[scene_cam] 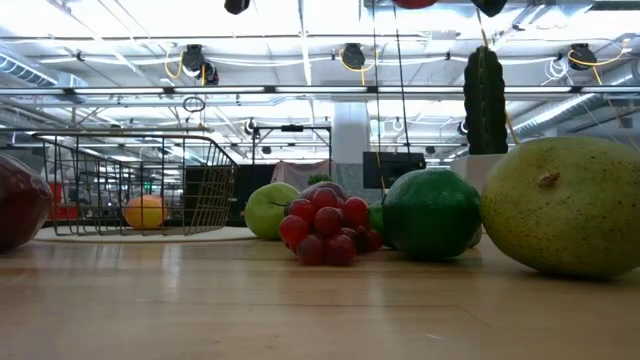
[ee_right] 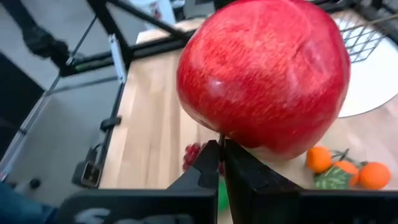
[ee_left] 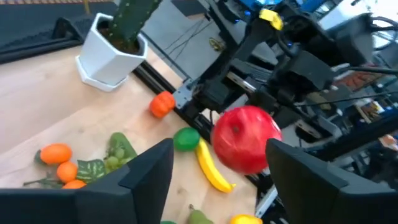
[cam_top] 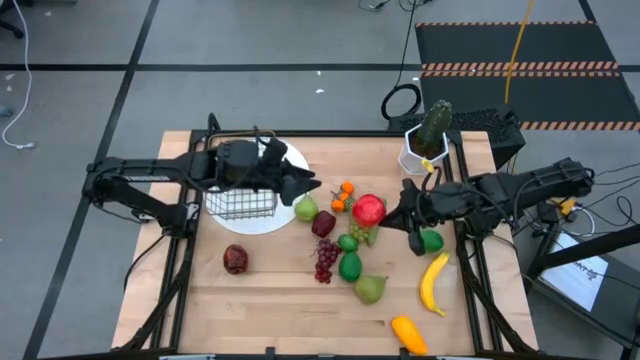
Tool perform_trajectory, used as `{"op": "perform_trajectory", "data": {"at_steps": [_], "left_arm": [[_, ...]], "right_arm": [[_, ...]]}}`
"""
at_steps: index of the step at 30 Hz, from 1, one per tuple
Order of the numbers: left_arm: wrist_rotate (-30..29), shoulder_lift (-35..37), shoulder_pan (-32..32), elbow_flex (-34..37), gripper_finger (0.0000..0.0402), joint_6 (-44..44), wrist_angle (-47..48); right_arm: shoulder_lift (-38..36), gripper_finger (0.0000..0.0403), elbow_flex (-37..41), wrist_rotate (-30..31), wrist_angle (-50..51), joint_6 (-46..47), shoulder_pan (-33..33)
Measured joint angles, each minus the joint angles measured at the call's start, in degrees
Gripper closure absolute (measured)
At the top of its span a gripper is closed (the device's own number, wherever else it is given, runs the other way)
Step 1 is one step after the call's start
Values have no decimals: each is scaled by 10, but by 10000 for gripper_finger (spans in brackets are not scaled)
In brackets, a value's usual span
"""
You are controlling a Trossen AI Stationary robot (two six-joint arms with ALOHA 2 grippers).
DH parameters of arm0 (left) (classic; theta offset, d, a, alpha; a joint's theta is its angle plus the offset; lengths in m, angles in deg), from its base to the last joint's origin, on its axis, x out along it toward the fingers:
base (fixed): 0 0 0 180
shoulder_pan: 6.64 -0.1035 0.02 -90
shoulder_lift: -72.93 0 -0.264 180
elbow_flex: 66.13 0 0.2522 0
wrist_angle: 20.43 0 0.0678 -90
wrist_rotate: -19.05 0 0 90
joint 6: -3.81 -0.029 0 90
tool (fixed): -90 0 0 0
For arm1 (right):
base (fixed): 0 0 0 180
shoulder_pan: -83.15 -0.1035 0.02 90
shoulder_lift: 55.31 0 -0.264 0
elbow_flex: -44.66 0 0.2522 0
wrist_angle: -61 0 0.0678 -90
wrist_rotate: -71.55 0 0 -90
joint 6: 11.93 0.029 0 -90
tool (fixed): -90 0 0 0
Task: Build produce basket
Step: Put the red apple into the wire basket
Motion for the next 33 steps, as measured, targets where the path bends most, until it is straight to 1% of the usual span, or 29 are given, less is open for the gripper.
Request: {"op": "perform_trajectory", "data": {"at_steps": [4,9,11,15,16,21,24,26,29,33], "left_arm": [[23,3,-3,0,134,-23,3],[32,5,-13,0,144,-42,2],[48,4,-22,0,150,-36,2],[67,4,-30,0,163,-56,4],[68,4,-32,0,165,-58,3],[66,4,-42,0,176,-58,3],[67,4,-40,0,181,-60,4],[67,4,-41,0,183,-60,6],[67,4,-41,0,183,-60,6],[78,4,-41,0,183,-72,6]], "right_arm": [[2,402,0,4,-29,-18,18],[2,402,0,44,-45,-73,19],[2,402,0,50,-59,-115,19],[2,402,0,75,-60,-241,19],[2,402,0,86,-60,-267,19],[2,402,0,185,-64,-359,20],[4,402,0,224,-64,-395,30],[6,402,0,236,-63,-403,42],[6,401,0,238,-68,-394,60],[6,401,0,239,-78,-334,69]]}}
